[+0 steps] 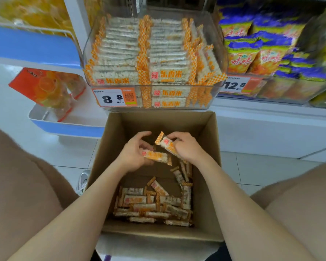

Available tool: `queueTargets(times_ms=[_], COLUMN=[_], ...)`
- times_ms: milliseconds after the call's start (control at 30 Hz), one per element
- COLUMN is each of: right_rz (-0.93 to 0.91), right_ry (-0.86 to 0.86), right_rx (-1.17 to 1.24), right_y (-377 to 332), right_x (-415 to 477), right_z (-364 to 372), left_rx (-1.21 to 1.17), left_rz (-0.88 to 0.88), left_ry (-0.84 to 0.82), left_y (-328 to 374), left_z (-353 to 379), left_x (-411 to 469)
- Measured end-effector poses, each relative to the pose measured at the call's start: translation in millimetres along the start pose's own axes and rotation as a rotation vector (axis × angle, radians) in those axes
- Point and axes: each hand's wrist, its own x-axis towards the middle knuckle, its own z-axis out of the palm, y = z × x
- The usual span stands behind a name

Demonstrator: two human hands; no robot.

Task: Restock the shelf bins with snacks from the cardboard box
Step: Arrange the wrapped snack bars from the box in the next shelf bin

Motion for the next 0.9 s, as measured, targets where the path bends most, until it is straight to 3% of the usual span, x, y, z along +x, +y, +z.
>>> queueTargets(times_ms=[300,600,733,900], right_rz=[-0.328,-0.387,-0.397,-0.403], right_ry=[-0.038,0.273,0.595,0.888], right_rx=[-0.161,0.086,0.247,-0.003], right_y=[-57.0,-101.2,-109.5,-113.7], right_x=[-52.0,-94.2,-95.9,-77.5], right_z=[-43.0,-120.0,-155.2,-197.4], left_rx=[-0.086,-0.283,-0.094,0.438], left_rz=[0.247,0.476,0.504,0.738], left_ry=[0.062,0.148,0.2,0.176], left_y=[67.6,164.8,202.1,236.8], left_z=[-27.5,-51.9,-62.8,-59.3], left_x=[-43.6,-59.3,-49.5,-29.2])
